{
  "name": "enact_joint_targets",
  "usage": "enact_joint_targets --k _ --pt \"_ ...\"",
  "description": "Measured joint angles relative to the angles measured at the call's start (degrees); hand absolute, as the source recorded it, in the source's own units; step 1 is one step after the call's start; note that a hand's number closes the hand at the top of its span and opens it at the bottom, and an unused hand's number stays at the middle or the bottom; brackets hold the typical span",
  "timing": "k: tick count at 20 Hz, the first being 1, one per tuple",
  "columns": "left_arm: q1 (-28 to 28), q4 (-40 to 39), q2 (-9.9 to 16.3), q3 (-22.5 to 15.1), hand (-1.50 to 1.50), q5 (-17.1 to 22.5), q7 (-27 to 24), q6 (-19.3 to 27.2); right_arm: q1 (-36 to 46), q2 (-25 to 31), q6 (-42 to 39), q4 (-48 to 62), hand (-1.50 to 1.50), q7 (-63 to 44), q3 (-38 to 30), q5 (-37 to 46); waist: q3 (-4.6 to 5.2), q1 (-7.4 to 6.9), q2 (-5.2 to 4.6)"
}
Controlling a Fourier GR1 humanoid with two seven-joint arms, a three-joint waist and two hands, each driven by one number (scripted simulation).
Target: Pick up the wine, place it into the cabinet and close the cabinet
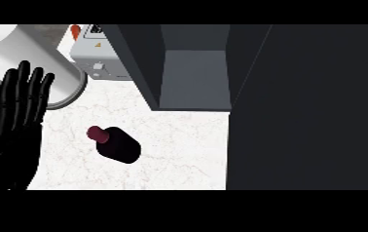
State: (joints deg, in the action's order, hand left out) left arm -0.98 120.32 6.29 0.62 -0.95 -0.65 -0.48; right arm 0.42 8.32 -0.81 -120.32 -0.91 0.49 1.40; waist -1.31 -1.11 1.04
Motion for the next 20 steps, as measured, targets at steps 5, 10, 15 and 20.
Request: enact_joint_targets --k 5,10,15,20 --pt "2.8 -0.2 3.5 -2.9 -1.50 10.0 -0.9 -10.9 -1.7 -1.5 0.5 -1.9 -1.50 0.2 0.8 -0.6 1.03 1.99 -0.67" --pt "1.1 -2.5 7.1 -9.6 -1.50 24.6 2.3 -24.5 -3.8 -3.4 -1.6 -3.6 -1.50 -3.1 4.8 -5.3 1.36 2.86 -1.04" --pt "0.4 -2.6 15.3 -6.4 -1.50 42.6 7.8 -32.6 -8.0 -4.0 -1.4 -11.2 -1.50 -9.8 8.6 -7.2 1.34 2.32 -0.96" --pt "1.6 -1.9 24.9 -0.6 -1.50 60.1 13.7 -34.8 -10.6 -4.5 0.7 -20.0 -1.50 -17.2 13.1 -5.7 1.34 1.71 -0.85"
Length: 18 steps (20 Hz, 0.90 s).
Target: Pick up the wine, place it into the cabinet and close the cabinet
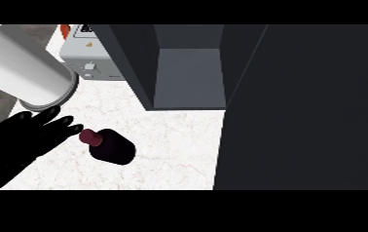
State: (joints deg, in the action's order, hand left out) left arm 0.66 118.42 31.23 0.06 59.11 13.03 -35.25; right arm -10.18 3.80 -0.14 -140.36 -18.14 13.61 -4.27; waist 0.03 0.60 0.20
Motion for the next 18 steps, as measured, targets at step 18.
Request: enact_joint_targets --k 18 --pt "1.3 -0.5 7.6 8.8 -1.50 14.6 10.6 1.8 8.2 -1.2 10.6 -2.7 -1.50 -13.9 12.0 5.8 0.03 -0.25 0.00"
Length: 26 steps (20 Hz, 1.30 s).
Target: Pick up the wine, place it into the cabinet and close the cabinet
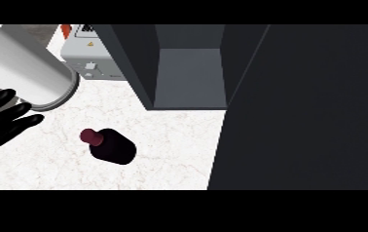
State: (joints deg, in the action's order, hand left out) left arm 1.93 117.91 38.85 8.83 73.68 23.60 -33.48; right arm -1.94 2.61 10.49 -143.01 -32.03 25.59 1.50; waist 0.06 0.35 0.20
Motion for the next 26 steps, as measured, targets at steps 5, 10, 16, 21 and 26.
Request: enact_joint_targets --k 5,10,16,21,26 --pt "0.3 -2.3 -2.5 -0.8 -1.50 -3.7 0.3 -1.3 1.5 1.0 2.6 -0.3 -1.50 -2.1 2.1 0.8 0.02 0.34 0.05" --pt "2.9 -5.5 -5.6 -2.5 -1.50 -8.6 0.2 -1.7 3.3 2.6 3.6 -0.2 -1.50 -2.5 1.2 1.2 0.01 0.50 -0.04" --pt "3.6 -10.0 -9.7 -4.0 -1.50 -14.7 -1.2 -5.3 5.0 3.8 6.4 -0.5 -1.50 -4.5 3.3 2.0 0.04 0.67 0.03" --pt "3.0 -13.0 -12.5 -3.8 -1.50 -19.8 -2.9 -8.2 5.9 4.8 8.7 -0.5 -1.50 -5.4 5.3 2.8 0.04 0.62 0.09" --pt "1.9 -17.9 -16.3 -3.5 -1.50 -26.7 -6.4 -12.6 6.4 6.5 10.2 -0.7 -1.50 -5.5 6.0 3.2 0.06 0.75 0.09"
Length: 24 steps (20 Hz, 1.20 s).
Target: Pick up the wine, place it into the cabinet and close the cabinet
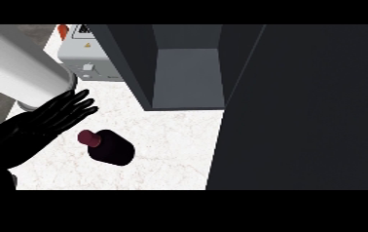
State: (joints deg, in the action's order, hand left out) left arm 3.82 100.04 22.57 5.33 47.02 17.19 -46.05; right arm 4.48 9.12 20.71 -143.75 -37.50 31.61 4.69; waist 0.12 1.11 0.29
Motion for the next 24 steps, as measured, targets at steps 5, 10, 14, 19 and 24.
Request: enact_joint_targets --k 5,10,14,19,24 --pt "0.3 -4.6 -2.9 1.6 -1.50 -7.1 -3.9 -3.4 0.3 1.0 1.5 0.2 -1.50 0.7 1.0 0.3 -0.01 -0.07 -0.04" --pt "1.0 -11.9 -4.8 4.7 -1.50 -15.4 -10.4 -8.2 1.9 2.3 2.5 0.2 -1.50 -0.4 0.1 0.5 0.02 -0.05 -0.11" --pt "1.3 -16.1 -5.9 6.3 -1.50 -22.1 -15.5 -10.5 2.2 3.1 4.0 0.1 -1.50 -0.8 1.8 0.9 0.03 0.07 -0.06" --pt "3.7 -21.7 -7.1 6.5 -1.50 -29.9 -20.1 -10.7 2.1 4.5 4.9 0.1 -1.50 -0.1 2.5 1.1 0.02 0.23 -0.11" --pt "5.4 -27.7 -8.2 5.7 -1.50 -38.6 -26.1 -9.3 1.7 5.3 6.0 0.3 -1.50 1.3 3.1 1.2 0.02 0.26 -0.20"
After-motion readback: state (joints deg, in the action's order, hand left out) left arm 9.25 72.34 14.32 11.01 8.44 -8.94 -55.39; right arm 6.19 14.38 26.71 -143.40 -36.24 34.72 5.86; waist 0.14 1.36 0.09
